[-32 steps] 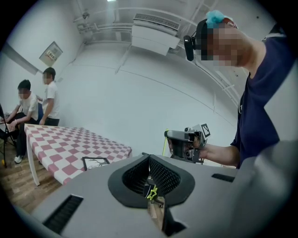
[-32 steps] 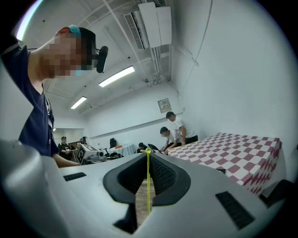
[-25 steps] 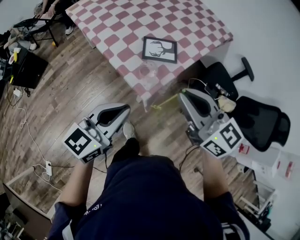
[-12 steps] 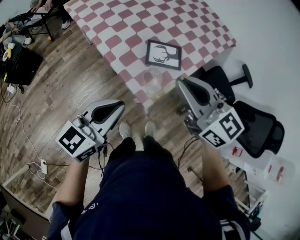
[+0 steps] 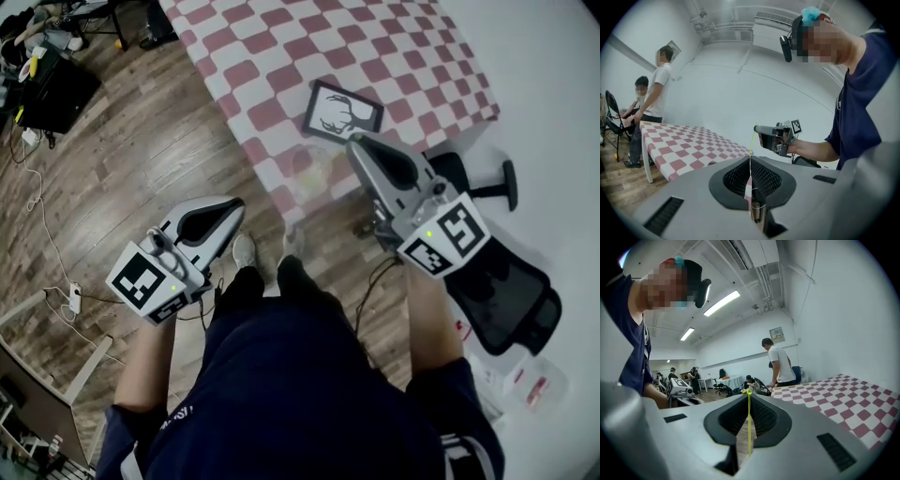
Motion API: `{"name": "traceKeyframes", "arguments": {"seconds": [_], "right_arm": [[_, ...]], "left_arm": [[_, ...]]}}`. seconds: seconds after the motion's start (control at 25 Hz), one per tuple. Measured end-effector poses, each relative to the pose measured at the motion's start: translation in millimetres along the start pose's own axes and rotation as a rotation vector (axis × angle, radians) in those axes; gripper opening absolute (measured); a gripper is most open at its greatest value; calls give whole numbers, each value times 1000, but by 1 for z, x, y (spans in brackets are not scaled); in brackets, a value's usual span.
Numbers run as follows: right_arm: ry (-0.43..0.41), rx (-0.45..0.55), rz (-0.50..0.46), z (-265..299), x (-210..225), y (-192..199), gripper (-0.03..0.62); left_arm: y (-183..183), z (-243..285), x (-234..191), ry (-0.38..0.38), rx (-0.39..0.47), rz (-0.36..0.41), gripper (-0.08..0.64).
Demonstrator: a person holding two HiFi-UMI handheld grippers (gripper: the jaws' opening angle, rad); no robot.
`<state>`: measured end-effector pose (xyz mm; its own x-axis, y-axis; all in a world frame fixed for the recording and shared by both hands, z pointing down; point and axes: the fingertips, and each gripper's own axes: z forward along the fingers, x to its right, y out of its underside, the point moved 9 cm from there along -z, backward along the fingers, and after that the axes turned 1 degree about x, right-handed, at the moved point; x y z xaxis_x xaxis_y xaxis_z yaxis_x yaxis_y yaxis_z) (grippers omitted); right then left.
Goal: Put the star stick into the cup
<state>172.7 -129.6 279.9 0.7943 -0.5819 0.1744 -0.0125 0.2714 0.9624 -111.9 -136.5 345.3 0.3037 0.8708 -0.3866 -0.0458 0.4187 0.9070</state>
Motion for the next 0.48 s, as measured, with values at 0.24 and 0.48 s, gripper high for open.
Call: {"name": "traceKeyframes", "arguments": {"seconds": [0.24, 0.48], "right_arm": [[-103, -66, 3, 17, 37, 18, 26], [-209, -145, 32, 37, 60, 46, 26]], "left_arm": [[7, 25, 3, -58, -27, -38, 34], [10, 46, 1, -99, -14, -45, 34]]}}
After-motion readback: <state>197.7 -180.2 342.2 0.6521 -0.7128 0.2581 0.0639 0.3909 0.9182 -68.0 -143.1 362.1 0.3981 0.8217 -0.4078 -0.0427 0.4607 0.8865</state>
